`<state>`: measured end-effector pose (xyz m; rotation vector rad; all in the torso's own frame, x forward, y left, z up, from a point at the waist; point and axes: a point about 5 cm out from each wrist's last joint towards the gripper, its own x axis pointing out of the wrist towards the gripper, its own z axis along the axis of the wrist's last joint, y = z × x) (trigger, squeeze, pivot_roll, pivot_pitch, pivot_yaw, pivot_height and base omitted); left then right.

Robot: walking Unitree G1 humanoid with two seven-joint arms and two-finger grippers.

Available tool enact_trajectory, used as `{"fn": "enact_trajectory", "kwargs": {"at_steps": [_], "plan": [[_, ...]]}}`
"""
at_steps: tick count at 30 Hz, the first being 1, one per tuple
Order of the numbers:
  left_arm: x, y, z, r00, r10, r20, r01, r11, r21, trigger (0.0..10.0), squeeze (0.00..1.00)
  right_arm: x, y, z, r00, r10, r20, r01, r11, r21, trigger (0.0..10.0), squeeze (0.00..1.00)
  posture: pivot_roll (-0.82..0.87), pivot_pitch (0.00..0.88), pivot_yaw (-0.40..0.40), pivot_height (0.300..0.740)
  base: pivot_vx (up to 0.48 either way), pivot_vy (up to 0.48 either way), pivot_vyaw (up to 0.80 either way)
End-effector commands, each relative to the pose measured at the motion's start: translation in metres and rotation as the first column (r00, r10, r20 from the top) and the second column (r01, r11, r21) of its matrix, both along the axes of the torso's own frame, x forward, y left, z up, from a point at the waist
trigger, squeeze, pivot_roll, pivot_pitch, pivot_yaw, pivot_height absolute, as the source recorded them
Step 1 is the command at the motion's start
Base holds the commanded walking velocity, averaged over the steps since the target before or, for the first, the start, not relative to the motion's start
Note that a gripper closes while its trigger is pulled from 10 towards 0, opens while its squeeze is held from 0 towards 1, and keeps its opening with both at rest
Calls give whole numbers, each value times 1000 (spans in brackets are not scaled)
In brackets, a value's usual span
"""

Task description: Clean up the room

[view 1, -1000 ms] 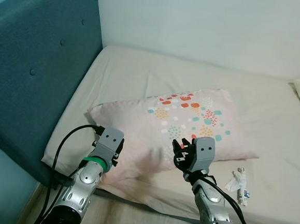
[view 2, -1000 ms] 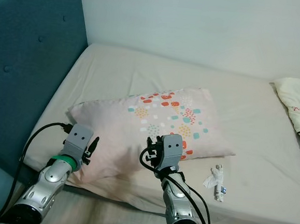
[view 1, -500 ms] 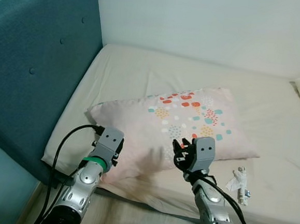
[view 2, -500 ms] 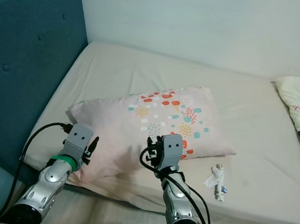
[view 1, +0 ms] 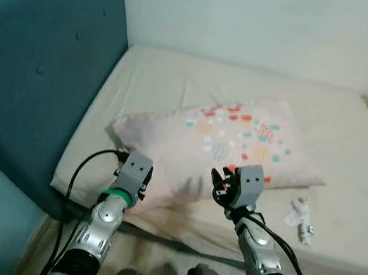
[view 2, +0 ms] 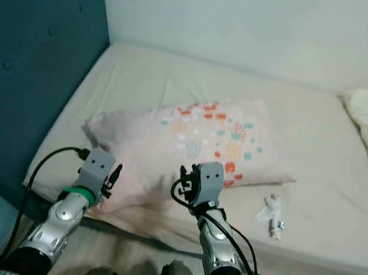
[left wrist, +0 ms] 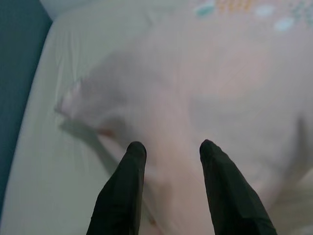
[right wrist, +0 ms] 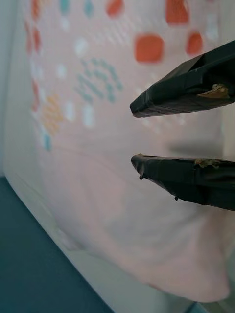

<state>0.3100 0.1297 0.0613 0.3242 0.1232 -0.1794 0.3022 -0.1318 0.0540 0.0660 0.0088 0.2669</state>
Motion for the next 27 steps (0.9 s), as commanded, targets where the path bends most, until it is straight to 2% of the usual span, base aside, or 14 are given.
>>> {"fn": "enact_trajectory", "kwargs": {"at_steps": [1,6,9,12,15,17,19,20,21,22,23,24,25,27], "plan": [[-5,0,-9,999,0,-36,1,1000,12,10000,0,-3,-2,-6,999,-12,-30,12,1000,3,10000,0,22,51,-1,610,0,0,0],[-4,0,-9,999,0,-34,1,1000,12,10000,0,-3,-2,-6,999,-13,-29,13,1000,3,10000,0,23,51,-1,590,0,0,0],[0,2,2,999,-3,48,0,998,70,10000,0,-3,-3,-5,999,-19,-27,19,1000,15,10000,0,22,51,0,585,0,0,0],[0,2,5,997,-13,70,6,996,88,10000,0,-3,-3,-5,999,-19,-27,20,1000,16,10000,0,22,51,0,585,0,0,0],[5,-5,27,975,-116,191,78,978,194,10000,0,-2,-6,-4,999,-33,-18,33,999,23,10000,0,25,50,-1,585,0,0,0],[5,-5,27,975,-116,191,78,978,194,10000,0,-2,-6,-4,999,-33,-18,33,999,23,10000,0,25,50,-1,585,0,0,0],[6,-10,49,920,-237,312,131,936,326,10000,0,-1,-20,2,992,-128,-8,128,987,94,10000,0,23,51,0,585,0,0,0],[6,-10,49,920,-237,312,131,936,326,10000,0,-1,-20,2,992,-128,-8,128,987,94,10000,0,23,51,0,585,0,0,0],[6,-12,54,901,-267,342,137,923,359,10000,0,-2,-25,3,987,-161,-6,161,980,121,10000,0,23,51,0,585,0,0,0],[5,-13,61,879,-293,377,138,912,387,10000,388,-4,-33,5,977,-215,-1,212,964,161,10000,0,21,53,1,585,0,0,0],[5,-13,61,879,-293,377,138,912,387,10000,388,-4,-33,5,977,-215,-1,212,964,161,10000,0,21,53,1,585,0,0,0],[3,-15,68,849,-335,408,149,893,424,10000,1000,-8,-45,6,959,-284,-9,279,933,226,10000,0,16,55,3,585,0,0,0],[3,-15,68,849,-335,408,149,893,424,10000,1000,-8,-45,6,959,-284,-9,279,933,226,10000,0,16,55,3,585,0,0,0],[-1,-24,75,801,-411,435,175,856,487,10000,1000,-19,-69,2,907,-416,-67,411,842,350,10000,0,12,55,4,585,0,0,0]]}}
